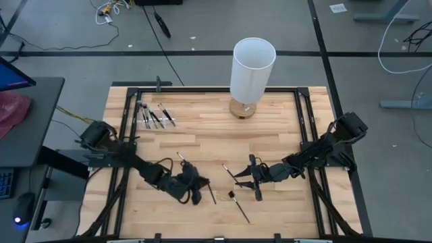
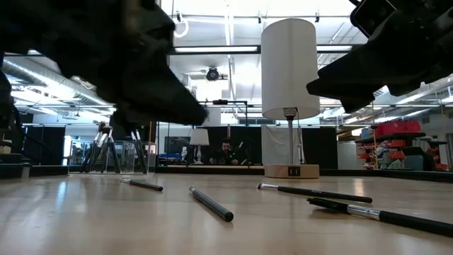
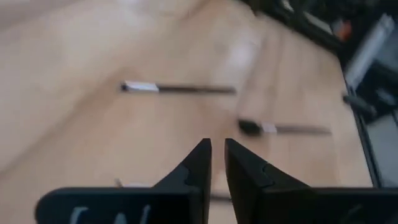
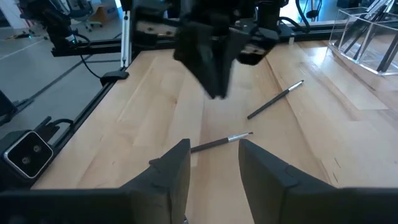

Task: Put items in baskets/containers
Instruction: Put the black eyeshadow brush into the transparent organizer

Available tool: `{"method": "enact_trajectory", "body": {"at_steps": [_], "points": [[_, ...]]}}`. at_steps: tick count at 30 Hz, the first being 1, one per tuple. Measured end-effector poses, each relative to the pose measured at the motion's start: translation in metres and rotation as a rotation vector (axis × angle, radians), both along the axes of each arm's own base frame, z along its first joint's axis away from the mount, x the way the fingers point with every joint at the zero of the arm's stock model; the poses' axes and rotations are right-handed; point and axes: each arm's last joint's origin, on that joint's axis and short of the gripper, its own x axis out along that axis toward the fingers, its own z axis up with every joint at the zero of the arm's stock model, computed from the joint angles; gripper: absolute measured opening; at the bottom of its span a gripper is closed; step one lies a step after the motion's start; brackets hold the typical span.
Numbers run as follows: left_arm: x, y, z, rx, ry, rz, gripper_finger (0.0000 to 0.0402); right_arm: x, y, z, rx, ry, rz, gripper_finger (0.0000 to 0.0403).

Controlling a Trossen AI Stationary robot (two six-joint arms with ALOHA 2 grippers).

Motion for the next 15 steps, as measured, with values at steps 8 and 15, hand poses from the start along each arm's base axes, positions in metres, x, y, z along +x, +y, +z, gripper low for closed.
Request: {"method": "enact_trajectory", "body": {"at_steps": [8, 15], "points": [[0.005, 0.013, 0.001, -0.014, -0.020, 0.122, 0.0094, 0.000, 0.000, 0.000, -0.001, 0.001, 0.000, 0.0136], [0.007, 0.020, 0.009, -0.007, 0.300, 0.279, 0.0107, 0.000, 0.000, -0.001, -0.008, 0.006, 0.001, 0.0136]]}}
